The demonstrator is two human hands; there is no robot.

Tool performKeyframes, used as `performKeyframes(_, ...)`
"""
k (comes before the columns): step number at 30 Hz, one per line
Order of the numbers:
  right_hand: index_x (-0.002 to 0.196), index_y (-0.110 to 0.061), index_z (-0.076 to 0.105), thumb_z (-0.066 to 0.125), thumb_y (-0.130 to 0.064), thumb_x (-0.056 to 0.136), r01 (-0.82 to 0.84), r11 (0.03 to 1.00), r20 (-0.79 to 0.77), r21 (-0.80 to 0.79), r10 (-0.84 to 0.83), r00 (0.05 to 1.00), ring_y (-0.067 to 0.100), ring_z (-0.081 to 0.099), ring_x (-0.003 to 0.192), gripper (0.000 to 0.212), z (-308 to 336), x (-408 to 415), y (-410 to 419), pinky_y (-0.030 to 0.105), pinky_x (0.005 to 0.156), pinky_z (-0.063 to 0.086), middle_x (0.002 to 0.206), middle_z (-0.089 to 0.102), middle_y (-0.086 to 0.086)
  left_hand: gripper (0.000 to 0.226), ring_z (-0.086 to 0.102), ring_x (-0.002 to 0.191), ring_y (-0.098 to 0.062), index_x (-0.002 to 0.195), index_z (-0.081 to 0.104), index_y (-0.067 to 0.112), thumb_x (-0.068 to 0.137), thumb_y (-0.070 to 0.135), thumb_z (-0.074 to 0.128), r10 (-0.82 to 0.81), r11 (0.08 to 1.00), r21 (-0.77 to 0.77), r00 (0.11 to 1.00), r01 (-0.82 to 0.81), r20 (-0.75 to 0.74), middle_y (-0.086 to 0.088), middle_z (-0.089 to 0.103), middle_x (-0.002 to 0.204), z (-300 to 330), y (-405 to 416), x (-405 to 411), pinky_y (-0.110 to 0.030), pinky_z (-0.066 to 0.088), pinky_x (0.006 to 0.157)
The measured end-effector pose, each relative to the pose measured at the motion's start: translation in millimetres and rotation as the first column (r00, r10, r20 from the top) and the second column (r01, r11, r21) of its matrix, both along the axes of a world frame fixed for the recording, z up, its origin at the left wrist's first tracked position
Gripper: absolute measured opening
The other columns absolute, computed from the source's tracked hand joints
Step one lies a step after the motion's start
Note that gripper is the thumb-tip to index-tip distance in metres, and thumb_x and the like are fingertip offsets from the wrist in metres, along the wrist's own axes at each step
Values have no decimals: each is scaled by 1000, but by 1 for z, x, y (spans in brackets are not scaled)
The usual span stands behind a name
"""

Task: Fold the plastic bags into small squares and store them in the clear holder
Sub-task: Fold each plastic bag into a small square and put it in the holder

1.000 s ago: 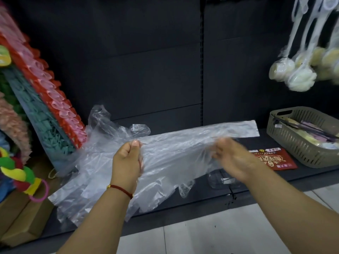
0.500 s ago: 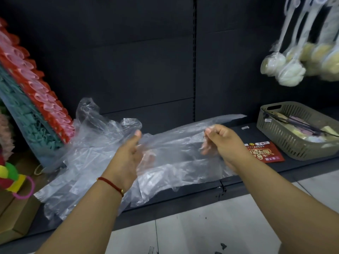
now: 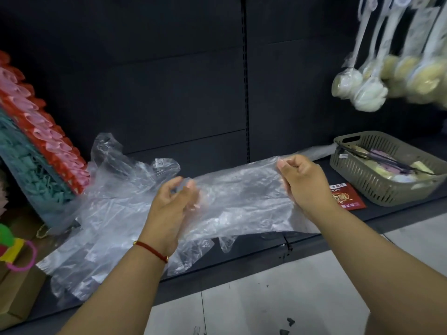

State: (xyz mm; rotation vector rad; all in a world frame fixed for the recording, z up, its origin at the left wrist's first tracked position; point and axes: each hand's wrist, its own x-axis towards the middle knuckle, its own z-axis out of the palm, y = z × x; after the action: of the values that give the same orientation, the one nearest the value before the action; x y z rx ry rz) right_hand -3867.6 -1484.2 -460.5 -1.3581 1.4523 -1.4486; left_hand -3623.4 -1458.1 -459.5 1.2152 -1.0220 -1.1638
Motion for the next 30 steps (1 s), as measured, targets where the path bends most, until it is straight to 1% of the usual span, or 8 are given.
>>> performKeyframes(3, 101, -16, 52, 60, -23, 96, -17, 1000, 61, 15, 16, 998, 7, 43, 38, 12, 0, 1, 1, 19, 37, 35, 48, 53, -5, 69, 71, 83, -14, 144, 35, 33, 90, -1, 62, -28, 995, -99, 999, 24, -40, -4, 74, 85, -3, 1, 2, -18, 55, 72)
performKeyframes(7, 121, -35, 44, 62, -17, 95, -58, 998, 100, -16, 59, 993, 9, 54, 48, 37, 3, 0, 7, 22, 47, 45, 58, 58, 0, 38, 67, 90, -13, 117, 67, 25, 88, 1, 66, 15, 986, -168, 990, 9, 139, -5, 73, 94, -4, -1, 8, -20, 53, 83)
performKeyframes(11, 102, -27, 69, 62, -16, 94, -164, 986, 79, 32, 161, 984, 3, 58, 57, 14, 2, -1, 7, 26, 55, 45, 67, 64, -8, 27, 67, 89, -11, 103, 72, 26, 88, 4, 67, 25, 988, -153, 994, -8, 111, -2, 73, 97, -5, -4, 12, -27, 55, 90)
performKeyframes(14, 104, -25, 70, 74, -7, 83, -261, 963, 90, 75, 254, 963, 6, 65, 83, 28, -1, -2, 6, 18, 71, 52, 96, 71, -5, 30, 67, 87, -8, 102, 72, 27, 85, 2, 70, 30, 987, -159, 992, -10, 120, -1, 73, 96, -5, -6, 17, -26, 52, 89)
performKeyframes(18, 104, -26, 71, 78, -4, 78, -215, 971, -29, 103, 219, 975, 14, 64, 90, 34, -4, -3, 2, 32, 87, 56, 99, 69, 0, 33, 59, 68, 6, 106, 71, 22, 81, 0, 73, 90, 976, -215, 953, -27, 289, 10, 67, 80, -3, -8, 22, -9, 49, 72)
performKeyframes(24, 78, -27, 72, 73, -14, 85, -140, 989, -239, 44, 146, 960, 4, 60, 77, 15, -1, -2, 2, 21, 72, 47, 89, 64, -8, 16, 56, 71, 2, 75, 69, 26, 83, 13, 75, 194, 962, -264, 844, -65, 500, 4, 63, 87, -1, -8, 25, -13, 46, 70)
performKeyframes(27, 73, -23, 69, 73, -15, 86, -114, 994, -261, 8, 112, 959, 3, 54, 84, 16, -2, -1, 1, 12, 73, 41, 94, 53, -9, 14, 57, 99, -3, 75, 66, 22, 87, 14, 70, 128, 974, -224, 896, -33, 426, 9, 61, 108, 1, -9, 27, -20, 41, 87)
performKeyframes(30, 74, -22, 64, 63, -19, 93, -146, 988, -135, 51, 151, 979, 6, 56, 88, 18, -2, 1, 2, 16, 78, 45, 98, 60, -9, 15, 61, 86, -8, 83, 62, 20, 96, 14, 59, 63, 979, -206, 964, -8, 260, 6, 67, 93, -2, -8, 22, -24, 47, 79)
